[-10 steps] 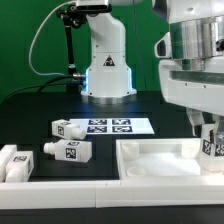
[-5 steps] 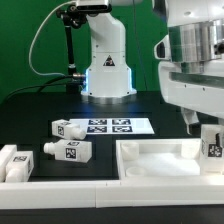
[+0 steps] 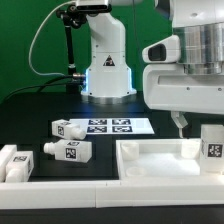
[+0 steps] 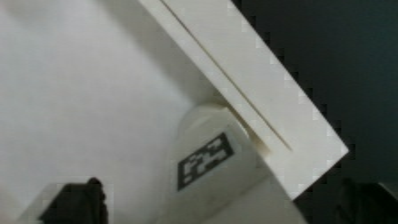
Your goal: Assemble one leg
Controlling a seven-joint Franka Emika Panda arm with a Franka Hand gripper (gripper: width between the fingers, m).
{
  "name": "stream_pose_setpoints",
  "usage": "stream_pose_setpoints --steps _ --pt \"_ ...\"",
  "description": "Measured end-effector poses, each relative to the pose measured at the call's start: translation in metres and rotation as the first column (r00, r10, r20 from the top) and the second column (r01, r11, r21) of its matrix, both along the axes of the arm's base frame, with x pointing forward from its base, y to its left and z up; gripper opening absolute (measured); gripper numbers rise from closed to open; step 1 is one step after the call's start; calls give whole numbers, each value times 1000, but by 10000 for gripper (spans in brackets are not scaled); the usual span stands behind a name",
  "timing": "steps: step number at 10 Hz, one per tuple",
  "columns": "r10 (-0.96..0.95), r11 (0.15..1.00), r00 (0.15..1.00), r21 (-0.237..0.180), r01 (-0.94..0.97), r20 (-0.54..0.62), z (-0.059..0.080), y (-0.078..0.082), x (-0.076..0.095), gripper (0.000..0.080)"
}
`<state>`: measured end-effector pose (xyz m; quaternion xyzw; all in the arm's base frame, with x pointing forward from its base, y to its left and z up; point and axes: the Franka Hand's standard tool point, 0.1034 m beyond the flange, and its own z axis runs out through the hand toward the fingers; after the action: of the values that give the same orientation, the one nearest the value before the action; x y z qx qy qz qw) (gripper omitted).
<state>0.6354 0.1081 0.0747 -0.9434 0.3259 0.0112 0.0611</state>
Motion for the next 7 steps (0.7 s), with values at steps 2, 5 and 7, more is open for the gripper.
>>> stream_pose_setpoints --steps 2,5,7 --pt "290 956 954 -77 -284 82 -3 2 9 649" --pt "270 962 960 -71 -264 78 -3 0 8 560" --pt "120 992 990 -50 -117 69 -3 2 8 365"
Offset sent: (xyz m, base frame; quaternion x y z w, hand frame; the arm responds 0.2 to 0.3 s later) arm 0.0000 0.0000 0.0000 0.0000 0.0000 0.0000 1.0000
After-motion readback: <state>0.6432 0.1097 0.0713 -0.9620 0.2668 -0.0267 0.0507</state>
